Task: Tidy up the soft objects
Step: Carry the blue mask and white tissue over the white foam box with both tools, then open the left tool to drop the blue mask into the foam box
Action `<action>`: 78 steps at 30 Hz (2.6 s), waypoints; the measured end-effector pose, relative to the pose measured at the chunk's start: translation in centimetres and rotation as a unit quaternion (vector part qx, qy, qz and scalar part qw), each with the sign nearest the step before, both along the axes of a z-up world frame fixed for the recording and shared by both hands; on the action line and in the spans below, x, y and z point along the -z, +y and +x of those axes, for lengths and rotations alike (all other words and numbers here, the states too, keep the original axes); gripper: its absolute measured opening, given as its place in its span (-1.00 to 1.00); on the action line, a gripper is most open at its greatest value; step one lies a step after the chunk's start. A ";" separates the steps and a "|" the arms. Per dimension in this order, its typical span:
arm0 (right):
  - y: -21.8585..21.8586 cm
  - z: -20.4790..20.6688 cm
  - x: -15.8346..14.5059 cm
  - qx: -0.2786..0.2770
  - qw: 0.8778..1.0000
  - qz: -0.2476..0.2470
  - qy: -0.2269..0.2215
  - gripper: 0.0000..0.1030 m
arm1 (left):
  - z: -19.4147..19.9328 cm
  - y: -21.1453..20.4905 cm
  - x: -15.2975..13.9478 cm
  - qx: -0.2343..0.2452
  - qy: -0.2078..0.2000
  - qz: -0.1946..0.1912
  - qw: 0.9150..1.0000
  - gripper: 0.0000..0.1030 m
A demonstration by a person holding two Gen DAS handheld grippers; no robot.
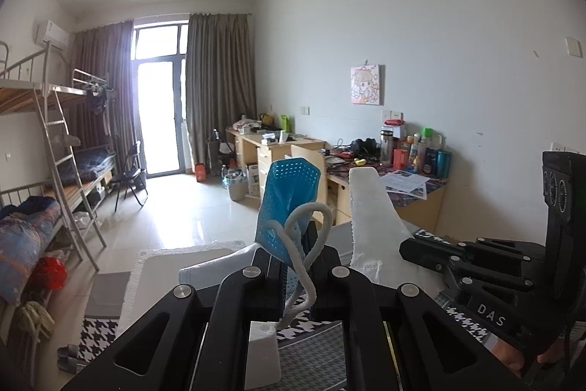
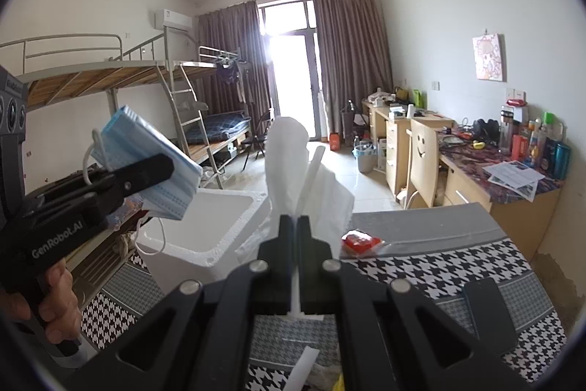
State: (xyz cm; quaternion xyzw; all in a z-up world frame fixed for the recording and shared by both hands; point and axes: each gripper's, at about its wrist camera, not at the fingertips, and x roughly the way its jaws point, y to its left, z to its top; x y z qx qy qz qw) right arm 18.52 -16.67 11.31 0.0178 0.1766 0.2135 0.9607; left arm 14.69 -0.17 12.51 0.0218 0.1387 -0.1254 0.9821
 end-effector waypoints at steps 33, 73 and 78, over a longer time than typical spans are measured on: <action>5.0 3.1 -0.6 -0.058 0.998 -0.019 0.017 -0.92 | 6.2 4.9 2.1 -0.088 0.070 -0.009 0.994 -0.84; 6.1 5.1 0.3 -0.052 0.997 -0.034 0.042 -0.92 | 7.9 9.2 4.9 -0.115 0.120 -0.030 0.986 0.96; 6.8 5.1 -0.1 -0.058 0.997 -0.041 0.034 -0.92 | 6.9 10.2 4.6 -0.143 0.116 -0.035 0.982 0.97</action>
